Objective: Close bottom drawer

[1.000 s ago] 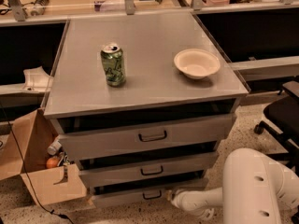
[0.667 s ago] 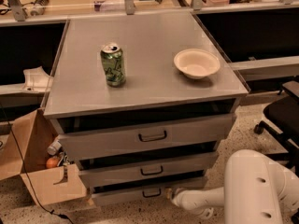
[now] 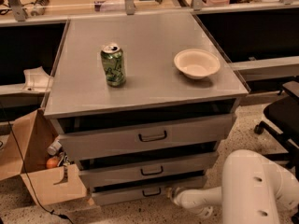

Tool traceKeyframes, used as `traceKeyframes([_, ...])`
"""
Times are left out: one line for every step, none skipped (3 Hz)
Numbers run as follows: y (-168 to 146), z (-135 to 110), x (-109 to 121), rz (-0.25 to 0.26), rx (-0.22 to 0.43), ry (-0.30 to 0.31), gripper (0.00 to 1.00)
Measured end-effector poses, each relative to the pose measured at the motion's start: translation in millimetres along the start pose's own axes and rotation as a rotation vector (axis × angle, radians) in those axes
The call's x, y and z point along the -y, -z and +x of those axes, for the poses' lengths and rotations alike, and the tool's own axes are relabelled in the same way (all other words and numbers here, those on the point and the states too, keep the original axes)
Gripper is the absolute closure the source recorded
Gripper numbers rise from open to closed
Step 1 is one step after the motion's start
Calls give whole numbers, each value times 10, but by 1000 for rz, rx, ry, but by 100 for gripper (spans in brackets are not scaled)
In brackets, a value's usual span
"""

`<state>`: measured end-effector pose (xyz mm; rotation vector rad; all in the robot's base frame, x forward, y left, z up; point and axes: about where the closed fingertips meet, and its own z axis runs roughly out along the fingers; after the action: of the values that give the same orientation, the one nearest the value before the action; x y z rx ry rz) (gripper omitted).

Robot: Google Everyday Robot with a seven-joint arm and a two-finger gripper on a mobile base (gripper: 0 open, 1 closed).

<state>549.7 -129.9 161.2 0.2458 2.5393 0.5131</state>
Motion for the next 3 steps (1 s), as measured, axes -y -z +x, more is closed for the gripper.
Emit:
traceKeyframes([6,8,10,1,2,-1,100])
traceKeyframes([-71,-64,3,4,12,-5,100])
traceKeyframes([-61,-39,23,5,14,-8,100])
